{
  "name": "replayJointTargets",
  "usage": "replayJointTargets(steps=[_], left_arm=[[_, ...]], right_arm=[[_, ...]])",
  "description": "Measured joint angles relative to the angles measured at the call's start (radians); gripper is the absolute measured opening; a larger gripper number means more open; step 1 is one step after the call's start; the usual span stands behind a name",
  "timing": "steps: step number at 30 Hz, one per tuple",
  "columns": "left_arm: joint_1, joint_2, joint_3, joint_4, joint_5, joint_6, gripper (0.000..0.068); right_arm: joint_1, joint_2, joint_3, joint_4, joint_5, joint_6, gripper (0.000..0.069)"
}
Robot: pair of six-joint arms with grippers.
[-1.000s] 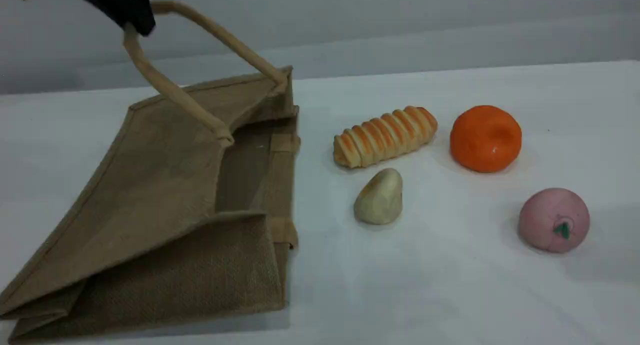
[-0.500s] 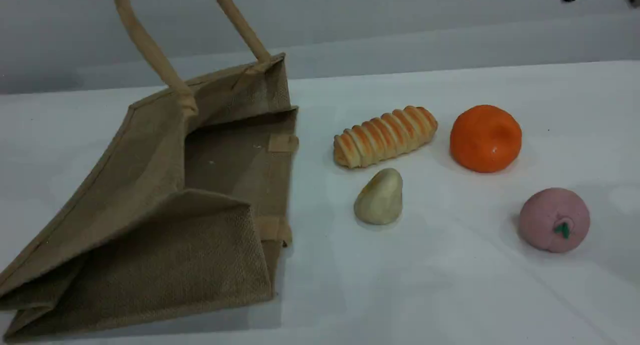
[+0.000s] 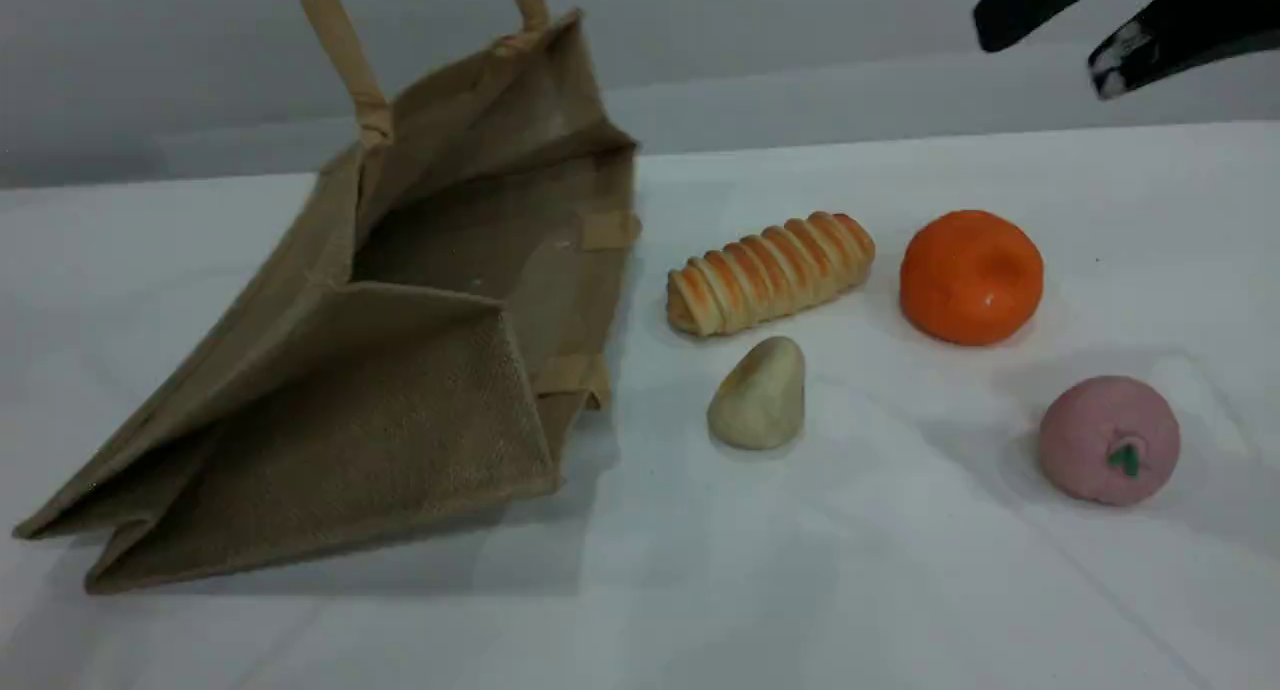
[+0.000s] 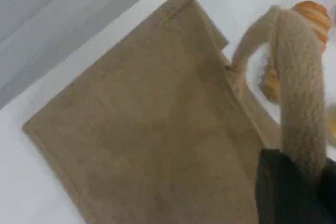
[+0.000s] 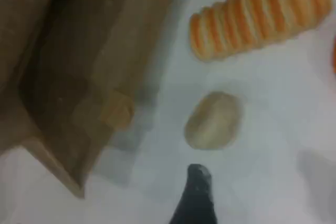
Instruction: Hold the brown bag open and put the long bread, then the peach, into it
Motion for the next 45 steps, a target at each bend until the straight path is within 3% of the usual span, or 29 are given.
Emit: replayJointTargets(steps=[8, 19, 25, 32, 38, 45], left_arm=[[0.000, -0.009, 0.000, -0.020, 0.000, 0.061, 0.0092], [0.000, -0.089, 0.000, -0.019, 0.000, 0.065, 0.0092], [0.000, -0.093, 0.000, -0.021, 0.000, 0.051, 0.0092], [0.000, -0.093, 0.000, -0.008, 0.000, 0.031, 0.0092], [0.001, -0.093, 0.001, 0.085, -0.002, -0.025, 0.0092], [0.036, -0.093, 0.001, 0.096, -0.001, -0.031, 0.0092]], right_arm=[[0.083, 0.133, -0.116, 0.062, 0.027, -0.057, 0.0549], [0.179, 0.356, -0.300, -0.067, 0.018, -0.301, 0.0549], [0.190, 0.374, -0.310, -0.136, -0.007, -0.491, 0.0549], [0.239, 0.374, -0.311, -0.161, -0.151, -0.653, 0.0549], [0.260, 0.426, -0.311, -0.162, -0.269, -0.668, 0.0549], [0.269, 0.520, -0.311, -0.164, -0.342, -0.668, 0.0549]])
